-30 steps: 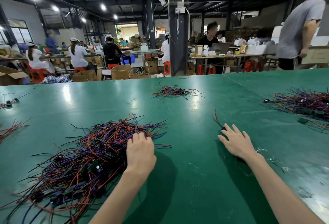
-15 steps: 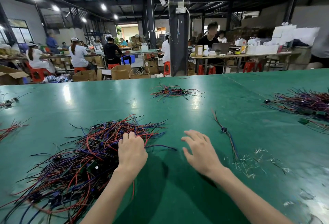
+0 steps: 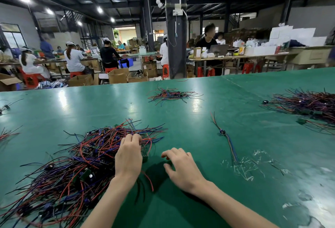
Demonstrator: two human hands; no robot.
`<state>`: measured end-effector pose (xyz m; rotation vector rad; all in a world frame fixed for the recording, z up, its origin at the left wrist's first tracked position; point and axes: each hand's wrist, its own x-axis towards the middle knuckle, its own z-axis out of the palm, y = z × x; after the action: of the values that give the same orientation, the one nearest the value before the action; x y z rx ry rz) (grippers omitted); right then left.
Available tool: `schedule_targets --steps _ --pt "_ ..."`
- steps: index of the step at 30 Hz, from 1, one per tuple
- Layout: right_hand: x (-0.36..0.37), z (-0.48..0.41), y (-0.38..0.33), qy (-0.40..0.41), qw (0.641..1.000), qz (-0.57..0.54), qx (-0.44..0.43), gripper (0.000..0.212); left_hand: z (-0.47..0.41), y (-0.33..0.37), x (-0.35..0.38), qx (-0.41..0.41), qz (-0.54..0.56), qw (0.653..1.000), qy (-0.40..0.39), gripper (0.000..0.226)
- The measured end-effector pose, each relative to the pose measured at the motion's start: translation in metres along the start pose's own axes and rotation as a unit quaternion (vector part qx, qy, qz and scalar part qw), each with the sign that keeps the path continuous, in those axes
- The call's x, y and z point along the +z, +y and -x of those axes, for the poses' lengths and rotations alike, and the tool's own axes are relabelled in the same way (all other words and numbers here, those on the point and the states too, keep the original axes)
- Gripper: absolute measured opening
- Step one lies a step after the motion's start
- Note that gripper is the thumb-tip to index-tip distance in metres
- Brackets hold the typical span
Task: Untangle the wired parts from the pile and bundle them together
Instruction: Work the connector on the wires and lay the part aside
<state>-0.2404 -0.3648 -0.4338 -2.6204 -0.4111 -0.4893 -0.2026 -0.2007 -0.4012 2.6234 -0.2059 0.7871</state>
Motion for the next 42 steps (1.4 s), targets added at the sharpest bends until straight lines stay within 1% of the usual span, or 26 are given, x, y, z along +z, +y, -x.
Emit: schedule_targets --steps 2,4,6,7,10,12,14,16,19,23,25,29,31,33,34,36,38,39,42 --pt "0.001 0.000 0.001 -0.009 1.000 0.004 -0.001 0.030 -0.001 -0.003 -0.001 -0.007 0.002 1.000 0.014 0.027" --pt "0.001 0.000 0.002 -0.007 1.000 0.004 0.003 0.029 -0.001 -0.003 0.000 0.001 -0.003 1.000 0.008 0.024" --pt "0.000 0.000 0.003 -0.002 1.000 0.004 0.005 0.027 0.000 0.000 0.003 0.010 -0.022 0.999 -0.023 0.013" --pt "0.000 0.000 0.003 0.000 1.000 0.003 0.007 0.027 0.001 0.002 0.005 0.015 -0.042 0.998 -0.044 0.011" --pt "0.000 0.000 0.003 -0.002 1.000 -0.001 0.010 0.025 0.001 0.003 0.009 0.028 -0.119 0.986 -0.114 0.028" --pt "-0.001 -0.001 0.003 -0.004 1.000 -0.001 0.013 0.026 0.001 0.001 0.010 0.043 -0.162 0.976 -0.138 0.028" --pt "-0.001 0.000 0.003 -0.001 1.000 -0.009 0.018 0.029 0.000 -0.002 0.010 0.054 -0.182 0.971 -0.146 0.024" --pt "-0.001 -0.001 0.004 0.001 0.999 -0.020 0.024 0.032 0.000 -0.004 0.011 0.067 -0.170 0.973 -0.140 0.021" --pt "-0.001 -0.002 0.005 0.014 0.998 -0.043 0.035 0.028 0.001 -0.003 0.012 0.090 -0.104 0.984 -0.109 0.019" --pt "-0.005 -0.006 0.001 0.024 0.988 -0.136 0.068 0.019 0.003 0.006 0.009 0.101 -0.010 0.991 -0.084 0.018" --pt "-0.009 -0.006 -0.003 0.022 0.971 -0.218 0.099 0.019 0.005 0.010 0.007 0.117 0.015 0.989 -0.092 0.021" --pt "-0.017 -0.008 -0.006 0.020 0.921 -0.354 0.159 0.024 0.011 0.019 0.006 0.184 0.085 0.972 -0.118 0.023" --pt "-0.020 -0.009 -0.005 0.025 0.882 -0.431 0.188 0.022 0.013 0.022 0.007 0.209 0.143 0.961 -0.114 0.021" --pt "-0.023 -0.010 -0.004 0.024 0.830 -0.509 0.227 0.018 0.014 0.024 0.009 0.215 0.189 0.951 -0.115 0.025" --pt "-0.024 -0.010 -0.004 0.018 0.806 -0.539 0.245 0.015 0.015 0.024 0.010 0.205 0.208 0.949 -0.119 0.027" --pt "-0.028 -0.011 -0.002 0.015 0.776 -0.568 0.274 0.012 0.015 0.023 0.011 0.154 0.233 0.950 -0.136 0.033" --pt "-0.032 -0.013 0.001 0.027 0.759 -0.577 0.299 0.013 0.012 0.021 0.011 0.085 0.246 0.953 -0.155 0.036" --pt "-0.035 -0.013 0.003 0.035 0.754 -0.580 0.307 0.013 0.010 0.018 0.012 0.057 0.246 0.956 -0.152 0.035" --pt "-0.040 -0.013 0.009 0.049 0.741 -0.588 0.321 0.015 0.004 0.005 0.011 -0.007 0.186 0.976 -0.117 0.031"
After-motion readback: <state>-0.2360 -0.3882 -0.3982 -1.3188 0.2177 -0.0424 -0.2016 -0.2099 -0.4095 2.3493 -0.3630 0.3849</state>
